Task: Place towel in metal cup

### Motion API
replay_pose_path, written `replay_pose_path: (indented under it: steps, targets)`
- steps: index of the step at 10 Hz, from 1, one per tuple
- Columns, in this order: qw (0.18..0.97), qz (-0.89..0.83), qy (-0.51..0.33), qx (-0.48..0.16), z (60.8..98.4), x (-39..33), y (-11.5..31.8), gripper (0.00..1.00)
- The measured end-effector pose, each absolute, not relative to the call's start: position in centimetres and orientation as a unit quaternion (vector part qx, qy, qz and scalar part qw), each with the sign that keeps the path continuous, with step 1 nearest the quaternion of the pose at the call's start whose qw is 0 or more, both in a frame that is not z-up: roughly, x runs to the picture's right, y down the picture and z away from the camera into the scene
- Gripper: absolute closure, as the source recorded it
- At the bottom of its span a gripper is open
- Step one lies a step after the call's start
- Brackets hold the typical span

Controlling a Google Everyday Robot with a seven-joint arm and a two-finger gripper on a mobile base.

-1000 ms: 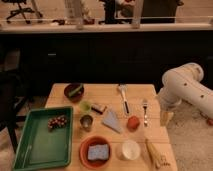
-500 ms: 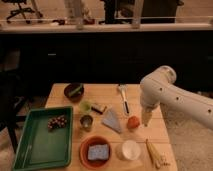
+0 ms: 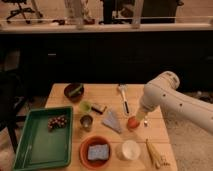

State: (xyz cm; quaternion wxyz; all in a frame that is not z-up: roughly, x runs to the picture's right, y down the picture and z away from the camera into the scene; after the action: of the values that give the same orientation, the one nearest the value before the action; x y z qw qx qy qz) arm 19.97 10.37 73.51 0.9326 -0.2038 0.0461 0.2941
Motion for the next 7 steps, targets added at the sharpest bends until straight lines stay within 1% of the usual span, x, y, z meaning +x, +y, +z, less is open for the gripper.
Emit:
replay_pose_path:
  steps: [4,7]
  targets:
    - [0.93,0.303,0.031,-0.206,73.7,19.8,10.8,0.2]
    - [0.931,0.295,0.01,-0.214,75.1,15.5,12.2,0.2]
